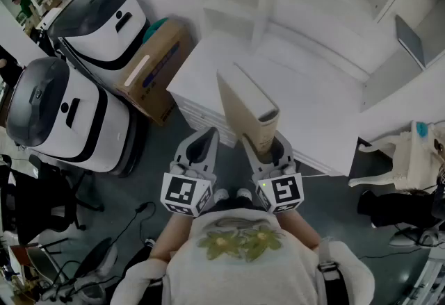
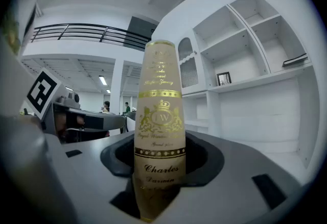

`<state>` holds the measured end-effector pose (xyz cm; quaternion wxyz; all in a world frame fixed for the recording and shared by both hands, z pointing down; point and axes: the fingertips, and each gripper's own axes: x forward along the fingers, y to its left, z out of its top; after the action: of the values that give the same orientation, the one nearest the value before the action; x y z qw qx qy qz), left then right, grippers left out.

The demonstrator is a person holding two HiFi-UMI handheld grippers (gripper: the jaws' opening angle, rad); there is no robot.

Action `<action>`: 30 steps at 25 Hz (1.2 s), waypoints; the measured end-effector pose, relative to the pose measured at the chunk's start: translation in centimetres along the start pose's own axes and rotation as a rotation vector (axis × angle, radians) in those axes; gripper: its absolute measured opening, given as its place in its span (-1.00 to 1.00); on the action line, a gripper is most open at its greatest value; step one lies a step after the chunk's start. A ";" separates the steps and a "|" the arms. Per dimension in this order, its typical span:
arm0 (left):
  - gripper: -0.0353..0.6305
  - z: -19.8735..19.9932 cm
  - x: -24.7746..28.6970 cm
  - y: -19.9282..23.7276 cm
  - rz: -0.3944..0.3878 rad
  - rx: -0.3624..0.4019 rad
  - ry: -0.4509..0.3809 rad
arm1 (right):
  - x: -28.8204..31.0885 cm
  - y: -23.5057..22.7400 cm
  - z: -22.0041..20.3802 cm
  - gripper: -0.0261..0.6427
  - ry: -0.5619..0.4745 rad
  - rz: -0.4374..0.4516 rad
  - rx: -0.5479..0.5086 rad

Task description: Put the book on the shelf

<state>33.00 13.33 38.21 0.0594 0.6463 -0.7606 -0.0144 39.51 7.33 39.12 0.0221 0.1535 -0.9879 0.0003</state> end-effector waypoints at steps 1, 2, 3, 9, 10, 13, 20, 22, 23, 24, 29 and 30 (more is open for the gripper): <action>-0.81 -0.1 -0.2 0.4 0.001 -0.002 0.000 | 0.2 0.4 0.1 -0.26 -0.002 0.003 0.003; -0.81 -0.1 -0.4 0.9 0.003 -0.004 0.000 | 0.5 0.8 0.1 -0.26 -0.006 0.006 0.008; -0.81 -0.2 -0.5 1.3 0.004 -0.006 0.000 | 0.7 1.2 0.2 -0.26 -0.011 0.010 0.015; -0.81 -0.8 -0.7 2.2 -0.027 -0.020 0.006 | 1.7 2.2 -0.3 -0.26 -0.019 0.007 0.058; -0.81 -1.0 -0.7 2.4 -0.033 -0.023 0.012 | 1.8 2.4 -0.5 -0.26 -0.016 0.009 0.065; -0.81 -1.4 -0.6 3.3 -0.036 -0.031 0.026 | 2.7 3.1 -1.1 -0.26 -0.003 0.023 0.078; -0.81 -2.4 0.7 7.2 -0.013 -0.032 0.047 | 6.7 3.0 -1.9 -0.26 -0.001 0.029 0.077; -0.81 -2.5 1.2 8.5 -0.009 -0.035 0.053 | 8.2 3.0 -2.0 -0.26 0.001 0.028 0.081; -0.81 -2.4 1.6 9.1 -0.011 -0.036 0.056 | 9.0 2.9 -2.1 -0.26 0.005 0.026 0.084; -0.81 -2.3 2.0 9.7 -0.016 -0.034 0.058 | 9.9 2.7 -2.1 -0.26 0.007 0.024 0.086; -0.81 -1.3 4.3 13.4 -0.008 -0.005 0.066 | 14.5 1.6 -1.4 -0.26 -0.028 0.018 0.093; -0.81 -0.9 4.7 14.2 -0.004 -0.003 0.065 | 15.5 1.4 -1.3 -0.26 -0.029 0.017 0.095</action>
<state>18.41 11.11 40.85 0.0851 0.6477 -0.7571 0.0056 24.39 3.96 41.10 0.0006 0.1462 -0.9882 0.0454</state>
